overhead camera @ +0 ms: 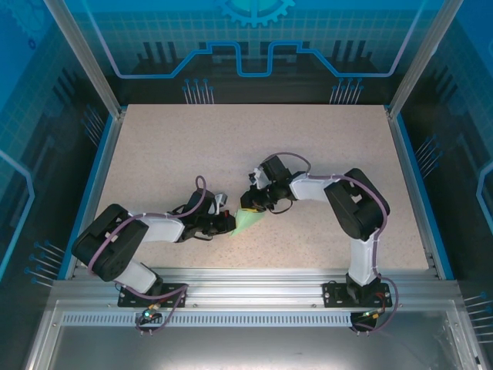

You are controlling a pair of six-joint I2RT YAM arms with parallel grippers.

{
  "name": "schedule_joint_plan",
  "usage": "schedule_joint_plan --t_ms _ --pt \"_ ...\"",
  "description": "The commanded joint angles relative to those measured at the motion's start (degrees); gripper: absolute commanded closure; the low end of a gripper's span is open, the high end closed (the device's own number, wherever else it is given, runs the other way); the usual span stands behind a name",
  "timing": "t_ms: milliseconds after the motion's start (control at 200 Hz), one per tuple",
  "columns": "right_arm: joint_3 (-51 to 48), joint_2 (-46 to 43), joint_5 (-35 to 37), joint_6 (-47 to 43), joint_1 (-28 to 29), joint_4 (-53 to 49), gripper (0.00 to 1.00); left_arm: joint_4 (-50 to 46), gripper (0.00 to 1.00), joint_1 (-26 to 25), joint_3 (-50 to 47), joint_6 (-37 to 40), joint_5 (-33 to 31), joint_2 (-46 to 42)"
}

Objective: Fold a paper plane with a square sheet of paper (pick it up from the middle)
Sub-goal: Fourth fold the wing at the center of the table.

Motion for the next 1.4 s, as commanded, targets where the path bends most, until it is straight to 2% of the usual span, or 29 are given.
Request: schedule_joint_plan --t_ms 0,180,365,490,800,970,1110,1205,1275,1395 --pt "1.49 2.86 0.21 0.23 0.33 0.78 0.81 -0.84 0.96 0.76 -0.78 0.18 0.74 1.13" --pt "1.65 4.6 1.34 -0.87 -0.21 -0.48 0.82 -1.59 0.93 0.81 -0.6 0.53 0.78 0.77" --pt "0.32 5.12 3.06 -1.49 -0.53 -1.58 0.82 -3.43 0.78 0.82 -0.9 0.27 0.59 -1.33" --pt "-0.94 4.66 3.53 -1.32 -0.69 -1.02 0.83 -4.85 0.77 0.8 -1.5 0.59 1.44 -3.52" --pt "-2.32 4.39 3.32 -0.79 -0.87 0.34 0.82 -7.82 0.92 0.82 -1.92 1.33 0.2 -4.12" --pt "-2.44 4.87 3.49 -1.01 -0.89 0.01 0.82 -9.95 0.97 0.79 -1.77 1.15 -1.8 -3.75" --pt "-2.53 4.93 4.53 -1.52 -0.78 -0.94 0.83 -13.09 0.89 0.78 -1.83 1.07 -3.48 -4.9" --pt "-2.72 4.92 4.47 -1.76 -0.69 -0.98 0.83 -13.73 0.85 0.73 -1.7 0.42 -2.22 -7.8" --pt "-2.78 5.0 4.47 -1.81 -0.64 -0.89 0.83 -14.99 0.77 0.8 -1.19 -0.48 -2.14 -11.17" --pt "-2.85 5.26 4.04 -1.62 -0.67 -0.5 0.83 -18.11 0.74 0.8 1.26 -1.23 -2.43 -16.34"
